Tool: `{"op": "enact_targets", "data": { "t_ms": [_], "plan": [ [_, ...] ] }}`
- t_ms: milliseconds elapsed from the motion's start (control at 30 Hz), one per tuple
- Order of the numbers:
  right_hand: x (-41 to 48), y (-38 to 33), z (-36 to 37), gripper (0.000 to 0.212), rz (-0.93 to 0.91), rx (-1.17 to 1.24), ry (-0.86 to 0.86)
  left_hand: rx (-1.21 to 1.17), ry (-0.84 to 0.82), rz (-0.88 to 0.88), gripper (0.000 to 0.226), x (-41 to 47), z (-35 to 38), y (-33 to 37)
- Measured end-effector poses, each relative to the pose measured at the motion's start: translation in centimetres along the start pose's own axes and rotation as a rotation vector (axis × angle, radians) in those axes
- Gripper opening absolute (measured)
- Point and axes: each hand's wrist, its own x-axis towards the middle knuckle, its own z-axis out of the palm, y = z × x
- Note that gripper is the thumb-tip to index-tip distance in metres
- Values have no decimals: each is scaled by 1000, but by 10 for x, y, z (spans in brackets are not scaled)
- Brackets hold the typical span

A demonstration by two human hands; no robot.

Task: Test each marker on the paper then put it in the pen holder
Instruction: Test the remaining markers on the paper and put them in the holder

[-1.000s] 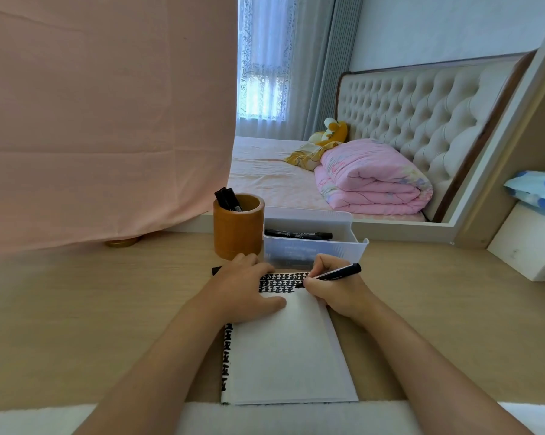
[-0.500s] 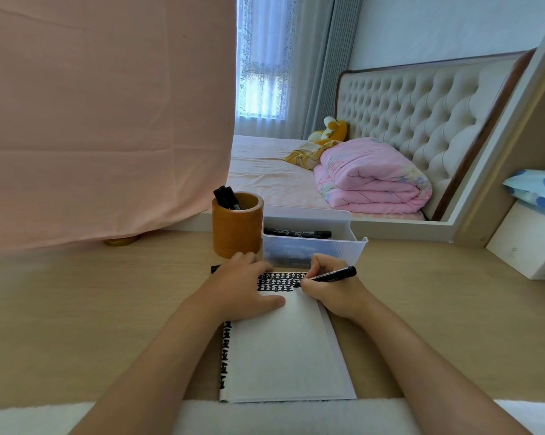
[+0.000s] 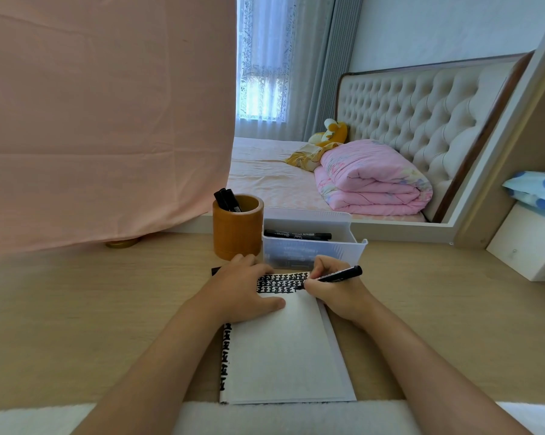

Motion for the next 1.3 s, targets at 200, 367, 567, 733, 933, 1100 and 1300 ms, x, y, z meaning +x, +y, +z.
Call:
{"op": "enact_targets", "data": {
  "t_ms": [200, 367, 567, 733, 933, 1100, 1300],
  "plan": [
    [1, 0, 1, 20, 4, -12, 13, -11, 8, 10, 69, 0, 0, 0],
    [-1, -2, 1, 25, -29, -9, -28, -3, 8, 10, 70, 0, 0, -1],
    [-1, 0, -1, 19, -29, -5, -46, 1, -1, 4, 69, 0, -1, 1],
    [-1, -2, 0, 21, -3, 0, -36, 2, -1, 3, 70, 0, -1, 1],
    [-6, -6, -5, 25, 69, 232, 29, 17, 5, 10, 69, -1, -1, 0],
    [-9, -23, -7, 3, 19, 317, 57, -84, 70, 44, 58, -2, -10, -4],
    [-8, -28, -6, 35, -48, 300, -107, -126, 230, -53, 26, -6, -40, -34]
  ]
}}
